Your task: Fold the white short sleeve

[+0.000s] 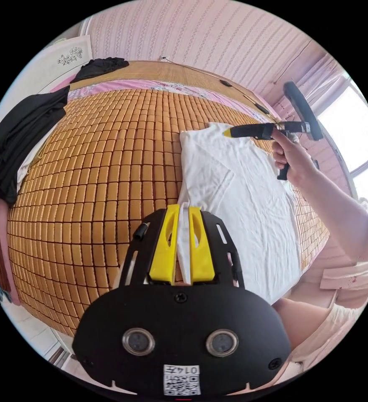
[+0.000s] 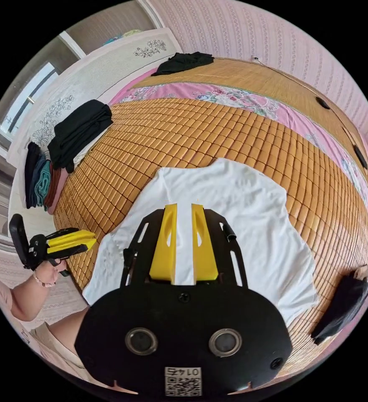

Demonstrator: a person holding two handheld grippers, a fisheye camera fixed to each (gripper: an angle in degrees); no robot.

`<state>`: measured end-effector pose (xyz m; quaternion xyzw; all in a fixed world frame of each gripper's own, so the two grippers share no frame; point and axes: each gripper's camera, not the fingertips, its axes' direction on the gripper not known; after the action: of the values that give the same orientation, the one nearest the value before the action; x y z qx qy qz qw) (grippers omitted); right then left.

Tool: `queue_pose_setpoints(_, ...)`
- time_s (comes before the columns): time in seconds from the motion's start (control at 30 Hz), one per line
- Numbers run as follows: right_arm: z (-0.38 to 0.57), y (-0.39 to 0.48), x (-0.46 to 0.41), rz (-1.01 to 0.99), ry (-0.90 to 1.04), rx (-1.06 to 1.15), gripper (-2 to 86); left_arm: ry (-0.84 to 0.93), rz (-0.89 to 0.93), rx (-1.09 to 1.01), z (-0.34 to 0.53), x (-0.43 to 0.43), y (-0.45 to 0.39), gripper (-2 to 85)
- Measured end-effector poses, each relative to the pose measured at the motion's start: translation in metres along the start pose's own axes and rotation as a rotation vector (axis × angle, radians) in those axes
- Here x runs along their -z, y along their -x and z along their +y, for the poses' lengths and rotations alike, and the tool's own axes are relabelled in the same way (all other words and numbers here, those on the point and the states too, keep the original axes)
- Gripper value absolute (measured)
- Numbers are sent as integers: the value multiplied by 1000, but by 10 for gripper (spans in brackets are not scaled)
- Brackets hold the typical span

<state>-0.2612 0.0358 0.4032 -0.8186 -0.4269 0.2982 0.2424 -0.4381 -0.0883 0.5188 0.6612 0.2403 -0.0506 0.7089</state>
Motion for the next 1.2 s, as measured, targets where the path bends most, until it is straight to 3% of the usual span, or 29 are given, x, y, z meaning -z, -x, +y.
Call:
queue_pose_setpoints(0.23, 148, -87, 91, 128, 103, -427, 48, 61, 121, -69, -30, -26, -49, 51)
queue_pose_setpoints(0.37, 201, -124, 160, 57, 73, -682, 11, 83, 191, -145, -61, -56, -106, 52)
queue_pose_setpoints(0.67, 247, -128, 356, -209, -329, -671, 1, 117, 248, -266, -103, -119, -218, 53)
queue_pose_setpoints(0.87, 303, -166, 400, -330, -408, -724, 0, 116, 280, -363, -124, -159, -289, 52)
queue_pose_setpoints(1.2, 361, -201, 447, -348, -507, -790, -1, 165, 298, -448, -126, -209, -350, 51)
